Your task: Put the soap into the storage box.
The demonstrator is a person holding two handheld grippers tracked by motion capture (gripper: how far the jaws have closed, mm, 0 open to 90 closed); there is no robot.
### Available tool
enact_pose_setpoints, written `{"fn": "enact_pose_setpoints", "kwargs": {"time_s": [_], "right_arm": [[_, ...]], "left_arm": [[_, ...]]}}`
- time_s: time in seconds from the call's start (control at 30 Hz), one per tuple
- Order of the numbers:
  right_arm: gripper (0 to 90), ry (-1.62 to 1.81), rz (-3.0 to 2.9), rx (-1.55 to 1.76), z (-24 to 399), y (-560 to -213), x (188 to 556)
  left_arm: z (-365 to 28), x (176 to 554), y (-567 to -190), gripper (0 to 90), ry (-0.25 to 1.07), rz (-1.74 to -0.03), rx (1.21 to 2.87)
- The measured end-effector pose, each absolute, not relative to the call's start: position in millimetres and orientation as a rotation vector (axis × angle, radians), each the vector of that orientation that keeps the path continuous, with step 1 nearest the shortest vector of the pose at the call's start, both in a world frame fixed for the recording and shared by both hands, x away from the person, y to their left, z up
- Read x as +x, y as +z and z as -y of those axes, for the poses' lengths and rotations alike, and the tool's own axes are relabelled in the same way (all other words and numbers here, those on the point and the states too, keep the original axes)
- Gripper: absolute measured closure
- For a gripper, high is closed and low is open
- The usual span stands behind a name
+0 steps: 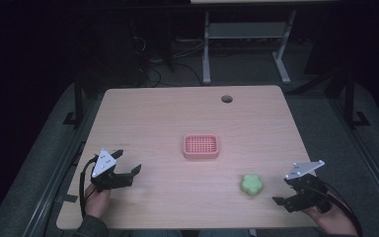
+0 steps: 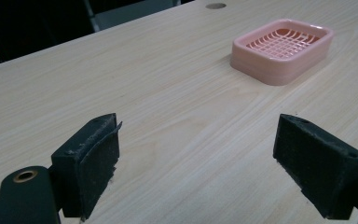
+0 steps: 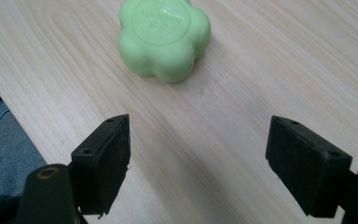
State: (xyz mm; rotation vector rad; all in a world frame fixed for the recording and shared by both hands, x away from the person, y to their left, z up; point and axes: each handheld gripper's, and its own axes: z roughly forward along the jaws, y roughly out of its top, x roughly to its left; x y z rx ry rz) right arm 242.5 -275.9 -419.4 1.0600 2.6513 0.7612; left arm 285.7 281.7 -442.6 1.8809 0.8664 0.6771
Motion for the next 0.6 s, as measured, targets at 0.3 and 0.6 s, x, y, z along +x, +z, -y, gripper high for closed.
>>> {"fn": "enact_pose_setpoints", "kwargs": {"time_s": [0.3,0.6], "right_arm": [[20.6,0.699,-2.688,0.998,261,-410,253],[20.8,0.647,-2.739,0.943,246,-406,264]], "left_arm": [[-283,286,-443,14.2,0.677,-0.865,1.881],[-283,286,-442,14.1,0.678,-0.862,1.879]]}}
